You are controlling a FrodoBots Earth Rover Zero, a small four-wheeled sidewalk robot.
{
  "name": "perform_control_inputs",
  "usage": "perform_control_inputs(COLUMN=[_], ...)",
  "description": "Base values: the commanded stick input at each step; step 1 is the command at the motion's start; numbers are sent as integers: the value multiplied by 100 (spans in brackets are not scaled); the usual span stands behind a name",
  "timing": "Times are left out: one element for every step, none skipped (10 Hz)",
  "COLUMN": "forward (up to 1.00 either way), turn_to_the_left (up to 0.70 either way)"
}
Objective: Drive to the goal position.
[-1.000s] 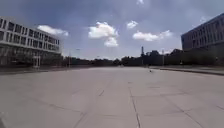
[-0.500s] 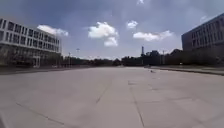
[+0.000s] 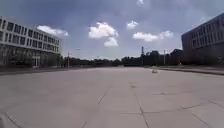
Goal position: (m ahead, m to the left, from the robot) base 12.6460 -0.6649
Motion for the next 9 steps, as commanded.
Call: perform_control_inputs(forward=[70, 70, 70, 70, 70, 70, 70, 70, 70], turn_to_the_left=[0, 0, 0, 0, 0, 0, 0, 0, 0])
